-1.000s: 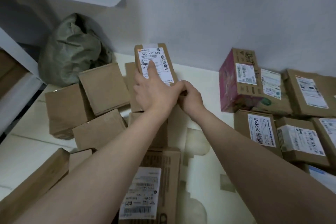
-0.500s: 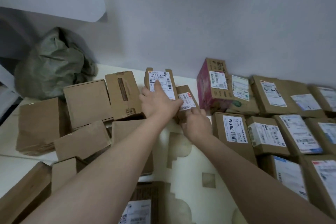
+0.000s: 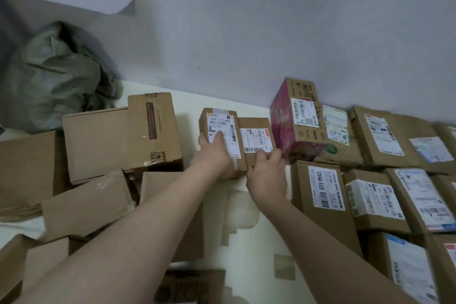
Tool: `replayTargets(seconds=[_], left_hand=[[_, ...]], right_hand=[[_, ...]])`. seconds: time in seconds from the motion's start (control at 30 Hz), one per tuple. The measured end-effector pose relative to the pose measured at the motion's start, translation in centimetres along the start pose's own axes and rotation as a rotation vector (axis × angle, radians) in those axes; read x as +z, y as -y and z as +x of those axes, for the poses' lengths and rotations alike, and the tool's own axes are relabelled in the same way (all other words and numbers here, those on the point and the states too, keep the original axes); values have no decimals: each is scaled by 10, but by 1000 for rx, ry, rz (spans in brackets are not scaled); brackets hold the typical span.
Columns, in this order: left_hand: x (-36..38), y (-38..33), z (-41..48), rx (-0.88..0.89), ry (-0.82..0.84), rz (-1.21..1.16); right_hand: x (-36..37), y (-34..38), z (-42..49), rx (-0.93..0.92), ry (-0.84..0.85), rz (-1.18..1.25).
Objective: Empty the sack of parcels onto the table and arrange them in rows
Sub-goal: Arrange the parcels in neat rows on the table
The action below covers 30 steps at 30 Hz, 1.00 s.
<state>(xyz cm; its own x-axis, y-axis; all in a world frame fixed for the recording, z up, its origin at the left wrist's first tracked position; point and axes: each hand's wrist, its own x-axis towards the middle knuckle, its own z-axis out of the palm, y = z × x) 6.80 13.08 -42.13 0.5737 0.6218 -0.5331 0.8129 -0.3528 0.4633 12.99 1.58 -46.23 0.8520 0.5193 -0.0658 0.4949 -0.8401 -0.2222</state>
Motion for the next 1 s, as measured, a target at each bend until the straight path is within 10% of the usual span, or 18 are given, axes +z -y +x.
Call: replayTargets(seconds=[0.43, 0.6, 0.73, 0.87, 1.0], left_hand=[[-11, -22, 29, 178, -194, -128], [-30, -8, 4, 275, -478, -36], [-66, 24, -12, 35, -770, -138], [-98, 73, -15, -322, -564, -488], [-105, 101, -28, -39, -436, -595]], right_hand=[[16, 10, 21, -136, 120, 323], [9, 26, -2, -147, -221, 446], [-13, 70, -7, -181, -154, 611], [-32, 121, -13, -359, 32, 542], [-41, 165, -23, -235, 226, 203]])
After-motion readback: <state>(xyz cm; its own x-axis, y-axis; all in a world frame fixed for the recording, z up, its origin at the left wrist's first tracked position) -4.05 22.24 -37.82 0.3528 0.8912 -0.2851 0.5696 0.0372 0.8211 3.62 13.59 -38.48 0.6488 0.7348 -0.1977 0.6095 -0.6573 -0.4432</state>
